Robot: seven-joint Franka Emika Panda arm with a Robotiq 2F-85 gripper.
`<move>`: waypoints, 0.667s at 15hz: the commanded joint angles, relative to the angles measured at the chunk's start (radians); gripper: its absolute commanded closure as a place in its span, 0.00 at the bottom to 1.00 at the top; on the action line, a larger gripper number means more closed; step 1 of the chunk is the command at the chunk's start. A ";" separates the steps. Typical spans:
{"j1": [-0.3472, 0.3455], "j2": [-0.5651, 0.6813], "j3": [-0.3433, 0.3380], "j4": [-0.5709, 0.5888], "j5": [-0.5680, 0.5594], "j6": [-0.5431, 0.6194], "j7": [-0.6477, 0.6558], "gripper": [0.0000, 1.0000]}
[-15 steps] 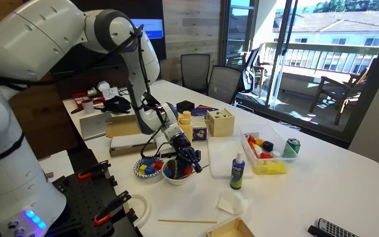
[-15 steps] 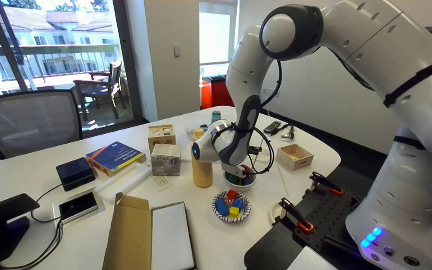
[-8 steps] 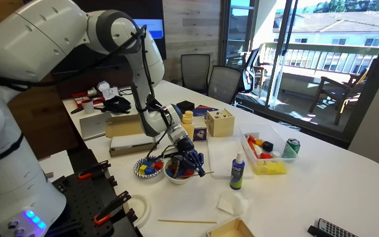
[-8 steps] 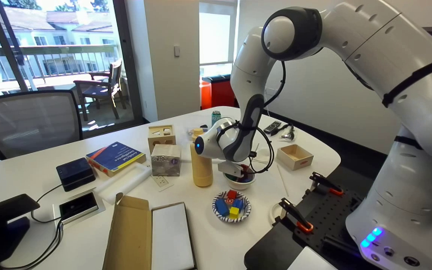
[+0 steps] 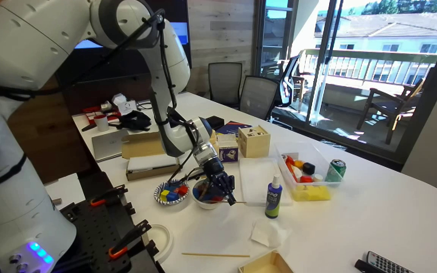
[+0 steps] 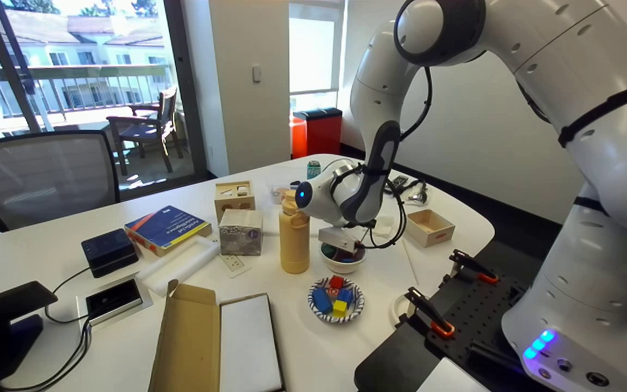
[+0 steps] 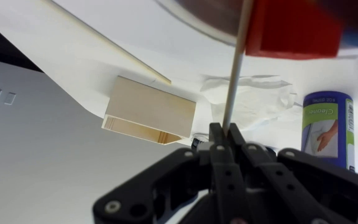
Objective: Use the stick to stir the contents in the bowl
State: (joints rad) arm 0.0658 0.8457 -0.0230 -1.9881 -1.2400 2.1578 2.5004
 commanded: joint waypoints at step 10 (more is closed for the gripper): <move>0.114 -0.316 -0.251 -0.288 0.013 0.272 0.101 0.99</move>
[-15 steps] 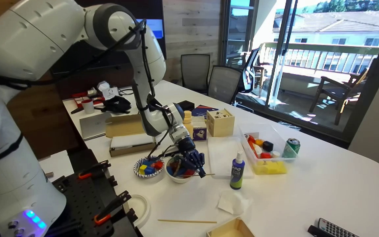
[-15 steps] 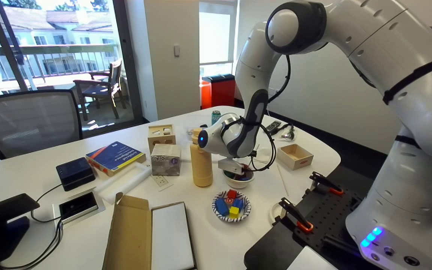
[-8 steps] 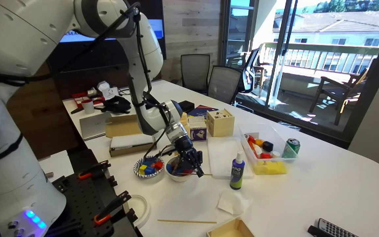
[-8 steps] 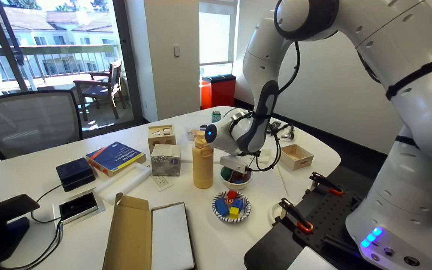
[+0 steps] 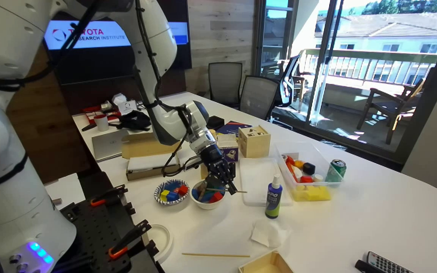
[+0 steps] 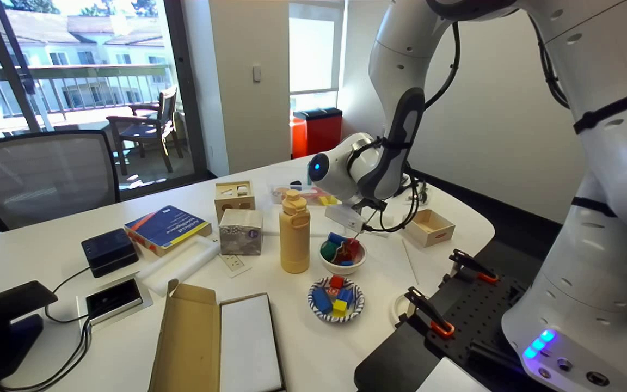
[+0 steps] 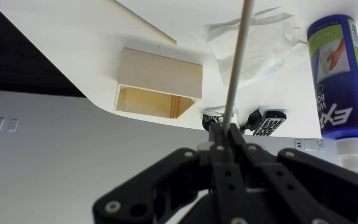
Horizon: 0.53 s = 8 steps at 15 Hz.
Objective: Use the stick to stir the contents in the bowl
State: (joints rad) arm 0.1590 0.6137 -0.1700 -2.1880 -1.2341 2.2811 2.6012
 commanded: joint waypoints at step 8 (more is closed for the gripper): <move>-0.062 0.036 -0.249 -0.121 -0.089 0.500 -0.003 0.99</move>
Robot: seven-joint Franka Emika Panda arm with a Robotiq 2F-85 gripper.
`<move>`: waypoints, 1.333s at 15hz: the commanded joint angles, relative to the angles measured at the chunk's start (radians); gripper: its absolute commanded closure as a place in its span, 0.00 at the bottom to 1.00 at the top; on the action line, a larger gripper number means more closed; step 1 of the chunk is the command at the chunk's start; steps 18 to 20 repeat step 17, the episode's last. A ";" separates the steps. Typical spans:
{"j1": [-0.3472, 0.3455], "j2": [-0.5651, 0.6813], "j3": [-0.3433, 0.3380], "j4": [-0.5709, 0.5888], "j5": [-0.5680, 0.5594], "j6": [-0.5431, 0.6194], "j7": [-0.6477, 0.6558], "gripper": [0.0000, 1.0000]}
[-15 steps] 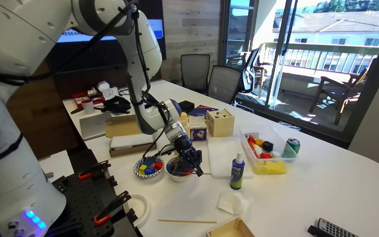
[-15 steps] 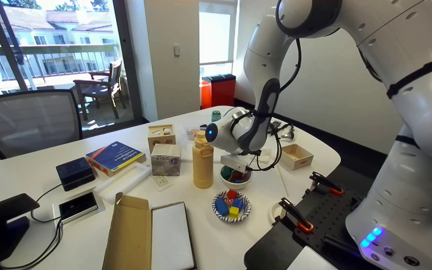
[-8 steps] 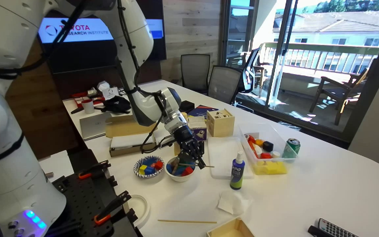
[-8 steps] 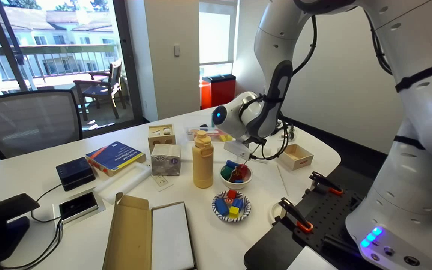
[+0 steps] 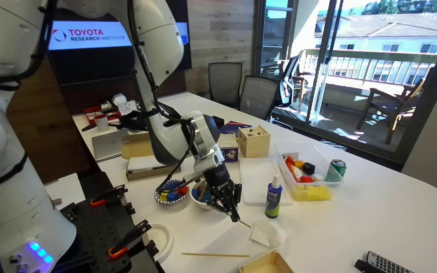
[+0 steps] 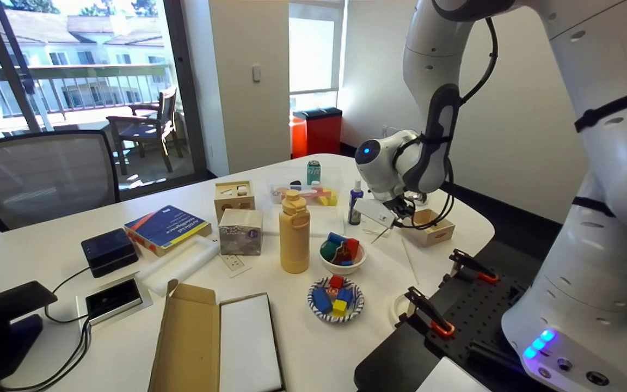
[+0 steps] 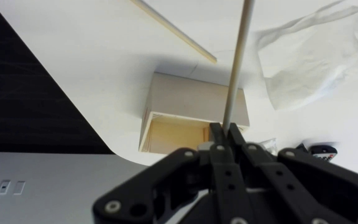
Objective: Use the stick to stir the contents in the bowl
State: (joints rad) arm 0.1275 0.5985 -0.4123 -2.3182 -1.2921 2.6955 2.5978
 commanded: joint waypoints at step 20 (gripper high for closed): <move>-0.040 0.121 -0.056 0.060 -0.075 0.286 0.010 0.09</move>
